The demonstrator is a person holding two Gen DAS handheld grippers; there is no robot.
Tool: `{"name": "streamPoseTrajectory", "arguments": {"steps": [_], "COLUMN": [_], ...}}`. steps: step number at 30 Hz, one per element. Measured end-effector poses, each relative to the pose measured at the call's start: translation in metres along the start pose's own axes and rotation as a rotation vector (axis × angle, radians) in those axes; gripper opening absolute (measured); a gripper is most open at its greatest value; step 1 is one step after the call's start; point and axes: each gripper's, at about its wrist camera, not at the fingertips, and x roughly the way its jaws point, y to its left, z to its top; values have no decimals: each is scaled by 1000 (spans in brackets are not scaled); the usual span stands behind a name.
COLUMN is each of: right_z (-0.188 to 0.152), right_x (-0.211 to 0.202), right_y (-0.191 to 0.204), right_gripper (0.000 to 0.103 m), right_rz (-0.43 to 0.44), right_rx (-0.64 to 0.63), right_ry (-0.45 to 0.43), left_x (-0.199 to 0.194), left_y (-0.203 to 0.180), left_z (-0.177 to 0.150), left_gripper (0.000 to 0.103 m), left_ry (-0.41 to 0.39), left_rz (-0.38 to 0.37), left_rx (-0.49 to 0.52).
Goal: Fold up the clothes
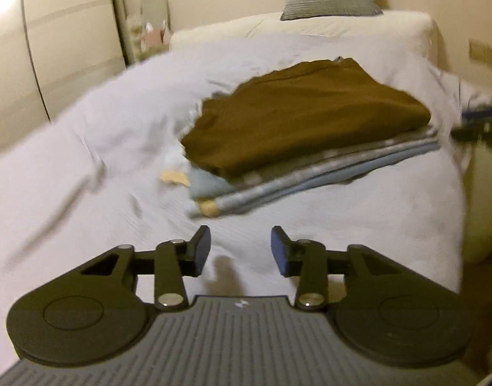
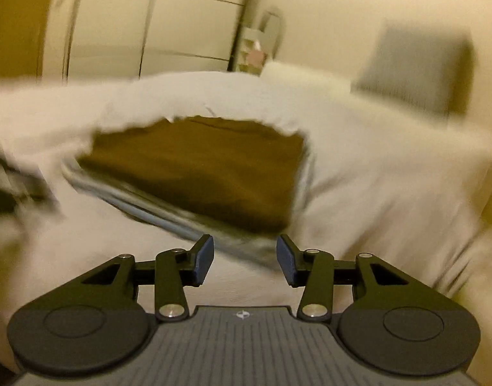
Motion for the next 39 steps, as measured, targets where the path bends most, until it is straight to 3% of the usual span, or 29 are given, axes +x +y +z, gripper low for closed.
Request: {"name": "streamPoseTrajectory", "arguments": {"steps": [2, 4, 8, 12, 15, 18, 23, 28, 39], "right_z": [-5, -11, -12, -16, -22, -27, -41, -41, -37], "right_x": [-2, 0, 17, 32, 40, 48, 51, 49, 52], "right_y": [-1, 2, 4, 10, 18, 26, 33, 34, 37], "right_gripper": [45, 45, 46, 55, 57, 60, 61, 62, 76], "right_rz": [71, 97, 93, 74, 55, 35, 18, 12, -39], "right_rx": [150, 223, 335, 374, 338, 302, 265, 262, 300], "right_ry": [31, 47, 58, 64, 68, 72, 43, 46, 87], "left_x": [2, 4, 6, 9, 19, 25, 24, 24, 25], "left_y": [-4, -6, -11, -15, -19, -16, -19, -16, -16], "left_z": [-4, -6, -5, -4, -10, -21, -26, -27, -25], "left_gripper": [53, 60, 72, 98, 101, 102, 102, 102, 102], "left_ry": [9, 5, -15, -34, 1, -10, -33, -31, -21], "left_rz": [-10, -8, 3, 13, 10, 4, 17, 4, 8], "left_rx": [-51, -75, -93, -111, -110, -147, -124, -142, -154]}}
